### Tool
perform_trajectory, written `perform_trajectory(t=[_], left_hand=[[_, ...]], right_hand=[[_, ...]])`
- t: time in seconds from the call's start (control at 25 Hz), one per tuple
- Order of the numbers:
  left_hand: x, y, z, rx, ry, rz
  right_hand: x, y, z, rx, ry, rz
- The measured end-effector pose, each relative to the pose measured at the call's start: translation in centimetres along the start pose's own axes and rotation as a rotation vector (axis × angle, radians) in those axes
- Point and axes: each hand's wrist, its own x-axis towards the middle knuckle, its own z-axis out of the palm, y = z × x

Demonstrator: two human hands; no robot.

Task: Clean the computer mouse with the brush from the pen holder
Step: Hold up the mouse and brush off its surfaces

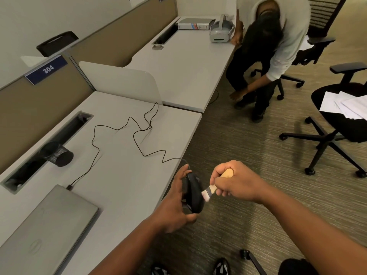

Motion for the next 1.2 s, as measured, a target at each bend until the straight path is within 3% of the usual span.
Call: perform_trajectory(t=[0.2,0.36,0.56,0.8,0.96,1.2], left_hand=[[0.0,0.3,0.2,0.026,-0.025,-0.023],[0.0,0.4,0.2,0.009,-0.035,-0.006],[0.0,0.0,0.0,0.024,-0.034,0.0],[0.0,0.3,-0.1,0.002,-0.041,-0.027],[-0.1,0.5,-0.2,-0.041,-0.055,-0.019],[-0.3,0.5,-0.6,-0.118,-0.001,0.003]], right_hand=[[0.6,0.2,0.4,0.021,0.219,-0.135],[0.8,0.5,0.7,-0.089,0.127,-0.114],[0.4,0.5,0.1,-0.01,-0.03,0.0],[0.8,1.4,0.4,-0.032,0.178,-0.126],[0.9,2.1,0.5,-0.199,0.055,-0.186],[0.4,2.3,-1.2,0.008,-0.093,-0.104]])
